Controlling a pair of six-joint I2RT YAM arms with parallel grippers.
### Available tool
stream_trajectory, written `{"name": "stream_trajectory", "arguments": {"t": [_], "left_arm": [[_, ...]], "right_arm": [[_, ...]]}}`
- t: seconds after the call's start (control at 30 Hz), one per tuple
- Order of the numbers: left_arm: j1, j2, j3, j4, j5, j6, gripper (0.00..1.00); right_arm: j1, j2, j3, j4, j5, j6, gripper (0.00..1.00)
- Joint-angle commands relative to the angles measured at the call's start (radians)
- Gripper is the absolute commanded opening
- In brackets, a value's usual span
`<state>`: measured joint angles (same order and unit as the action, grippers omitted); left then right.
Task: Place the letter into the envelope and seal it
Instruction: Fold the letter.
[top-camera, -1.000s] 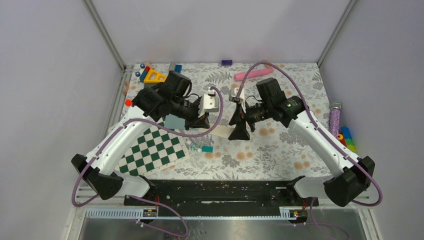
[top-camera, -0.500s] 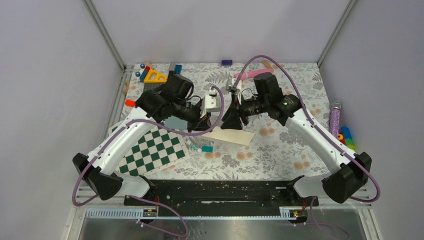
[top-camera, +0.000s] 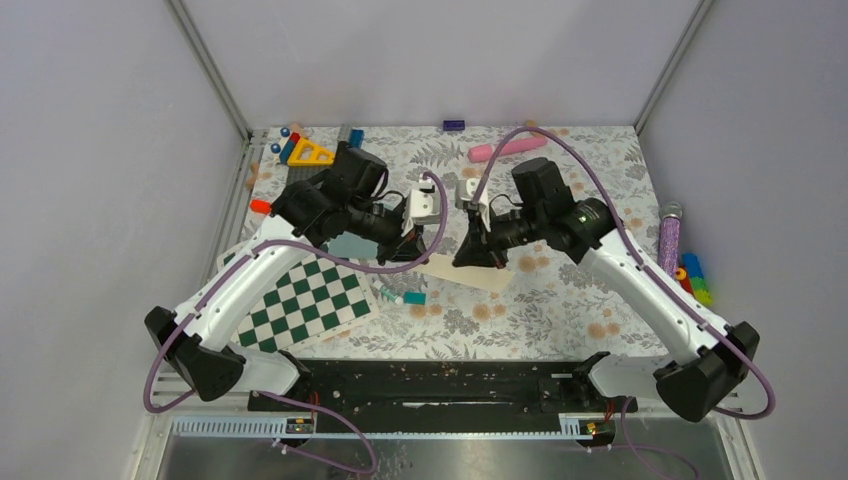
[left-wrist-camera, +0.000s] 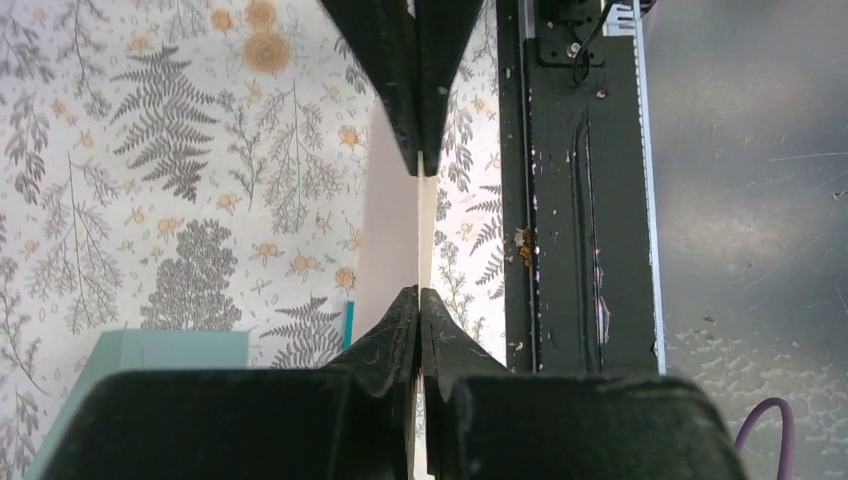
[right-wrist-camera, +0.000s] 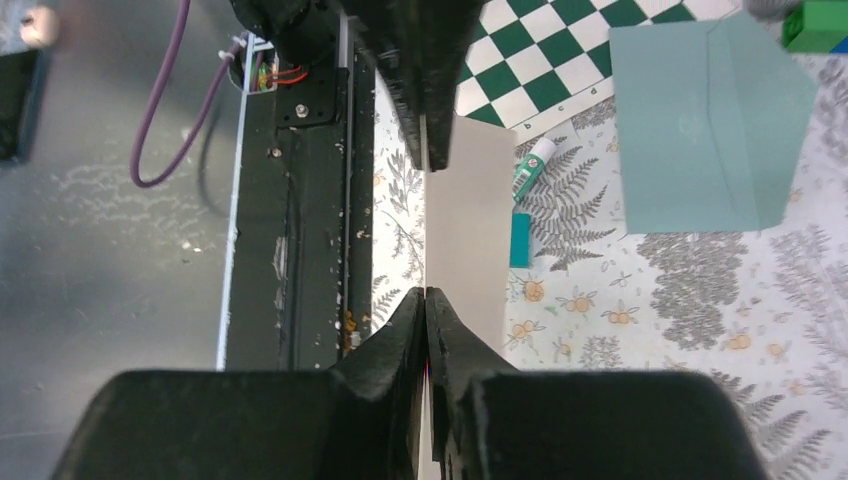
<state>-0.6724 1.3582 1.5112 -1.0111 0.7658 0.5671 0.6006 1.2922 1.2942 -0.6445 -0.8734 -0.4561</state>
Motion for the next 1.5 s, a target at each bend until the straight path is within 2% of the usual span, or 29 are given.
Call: {"name": "stream_trajectory", "arguments": {"t": [0.0,0.13,0.27,0.63,0.7,0.73,0.77,0.8,0.87,0.9,0.93,1.03,1.2,1.3,1.37,1.47], "left_arm": [[0.01,-0.063,-0.003,0.018,0.042,0.002,0.0],[0.017,-0.076,-0.008,0.018,0.042,0.003,0.0],[0.02,-0.086,-0.008,0.018,0.042,0.003,0.0],[0.022,-0.106,-0.011,0.013,0.035,0.012,0.0],[0.022,-0.104,-0.012,0.012,0.036,0.015,0.0],[0.022,-0.101,-0.013,0.014,0.037,0.016,0.0],[0.022,-0.098,-0.015,0.014,0.038,0.018,0.0],[0.021,-0.096,-0.016,0.013,0.036,0.02,0.0],[0.02,-0.091,-0.018,0.012,0.031,0.024,0.0],[0.02,-0.088,-0.019,0.013,0.027,0.024,0.0],[0.019,-0.086,-0.019,0.013,0.024,0.025,0.0],[0.015,-0.078,-0.018,0.013,0.014,0.028,0.0],[-0.001,-0.071,-0.026,0.013,0.006,0.035,0.0],[-0.005,-0.073,-0.032,0.013,0.001,0.039,0.0],[-0.006,-0.078,-0.037,0.013,-0.002,0.042,0.0],[-0.005,-0.084,-0.044,0.013,-0.003,0.047,0.0]], "right_arm": [[0.003,-0.084,-0.02,-0.164,0.084,-0.149,0.07],[0.003,-0.106,-0.017,-0.289,0.13,-0.239,0.07],[0.003,-0.129,-0.041,-0.37,0.176,-0.291,0.13],[-0.01,-0.218,-0.132,-0.416,0.314,-0.318,0.15],[-0.017,-0.22,-0.122,-0.415,0.326,-0.312,0.19],[-0.019,-0.216,-0.101,-0.413,0.324,-0.299,0.24],[-0.022,-0.212,-0.089,-0.407,0.322,-0.281,0.34],[-0.021,-0.205,-0.063,-0.401,0.317,-0.262,0.47],[-0.021,-0.193,-0.02,-0.391,0.286,-0.224,0.79],[-0.022,-0.191,-0.006,-0.374,0.259,-0.203,0.91],[-0.022,-0.189,0.006,-0.358,0.23,-0.182,0.98],[-0.022,-0.169,0.041,-0.301,0.132,-0.123,1.0],[-0.021,-0.1,0.036,-0.091,0.124,0.0,1.0],[-0.021,-0.033,0.053,-0.067,0.079,0.023,0.99],[-0.021,-0.003,0.066,-0.077,0.025,0.025,0.94],[-0.02,0.005,0.063,-0.08,-0.019,0.019,0.76]]}}
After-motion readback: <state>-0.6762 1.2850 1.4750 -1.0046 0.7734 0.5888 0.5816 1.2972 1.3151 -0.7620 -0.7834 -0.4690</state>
